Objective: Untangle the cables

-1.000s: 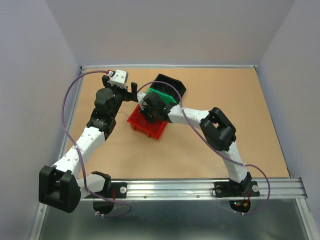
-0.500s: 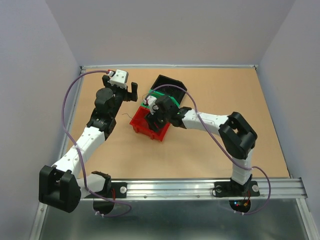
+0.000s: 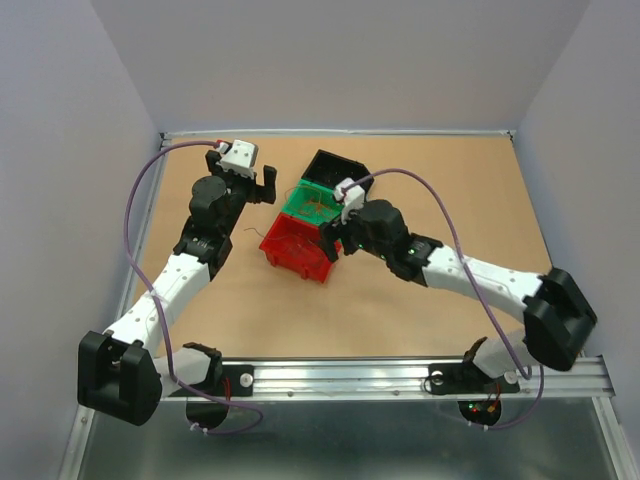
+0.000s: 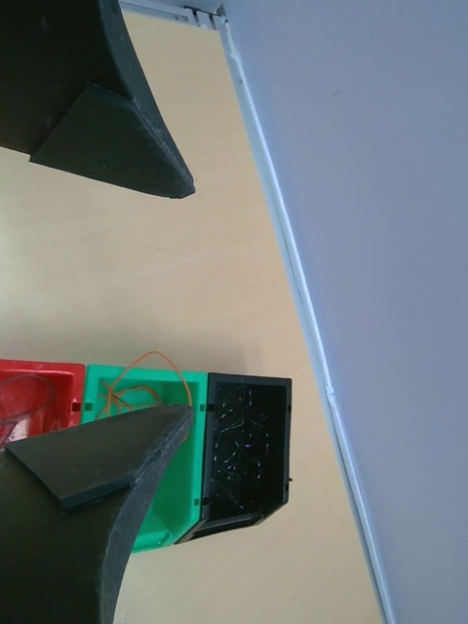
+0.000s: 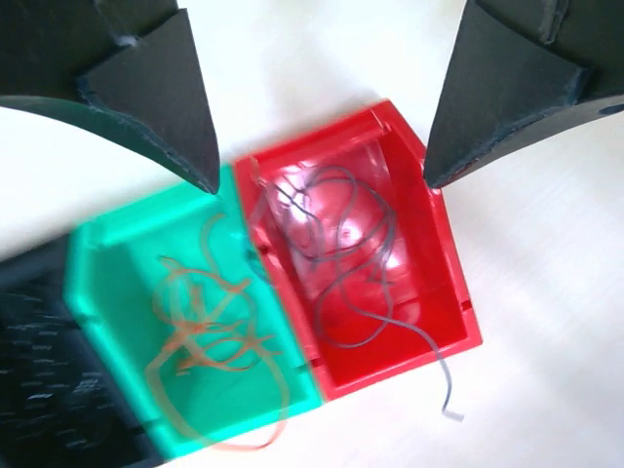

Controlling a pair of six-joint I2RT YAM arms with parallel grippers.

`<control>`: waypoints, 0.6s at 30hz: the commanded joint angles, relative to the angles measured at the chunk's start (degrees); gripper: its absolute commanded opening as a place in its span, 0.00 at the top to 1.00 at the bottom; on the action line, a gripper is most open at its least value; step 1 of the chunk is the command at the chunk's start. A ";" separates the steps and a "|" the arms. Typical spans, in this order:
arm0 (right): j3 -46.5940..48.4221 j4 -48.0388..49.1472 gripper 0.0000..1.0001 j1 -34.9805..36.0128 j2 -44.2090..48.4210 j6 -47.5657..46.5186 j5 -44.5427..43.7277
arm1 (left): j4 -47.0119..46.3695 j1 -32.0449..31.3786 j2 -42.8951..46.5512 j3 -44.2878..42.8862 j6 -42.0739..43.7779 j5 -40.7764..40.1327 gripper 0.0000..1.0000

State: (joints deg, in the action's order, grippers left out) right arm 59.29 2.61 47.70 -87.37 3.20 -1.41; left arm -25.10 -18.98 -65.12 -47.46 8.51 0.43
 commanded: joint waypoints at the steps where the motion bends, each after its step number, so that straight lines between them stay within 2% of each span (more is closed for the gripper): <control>1: -11.71 14.59 0.04 0.11 13.08 -0.21 -10.01 | -3.72 0.26 0.96 0.62 0.72 1.24 0.01; 3: -21.17 22.91 0.00 0.11 22.92 -1.79 -12.20 | -3.73 0.26 1.23 0.79 0.72 1.59 0.01; 5: -25.69 25.24 0.00 0.11 32.21 -2.58 -15.28 | -3.81 0.26 1.66 1.05 0.63 2.03 0.01; 12: -35.64 21.47 0.00 0.02 54.81 -5.66 -21.96 | -4.96 0.35 3.69 2.11 0.45 2.21 0.01; 15: -38.10 22.17 0.00 0.02 61.16 -5.49 -21.54 | -5.22 0.35 3.86 2.20 0.45 2.47 0.01; 18: -39.07 22.35 0.00 0.02 63.37 -5.58 -20.48 | -5.31 0.35 3.51 2.29 0.54 2.47 0.01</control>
State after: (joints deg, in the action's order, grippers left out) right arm 21.91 21.82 47.70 -25.65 -0.95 -20.91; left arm -26.28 -18.98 -63.26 -45.45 8.56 2.33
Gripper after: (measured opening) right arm 0.999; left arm 0.986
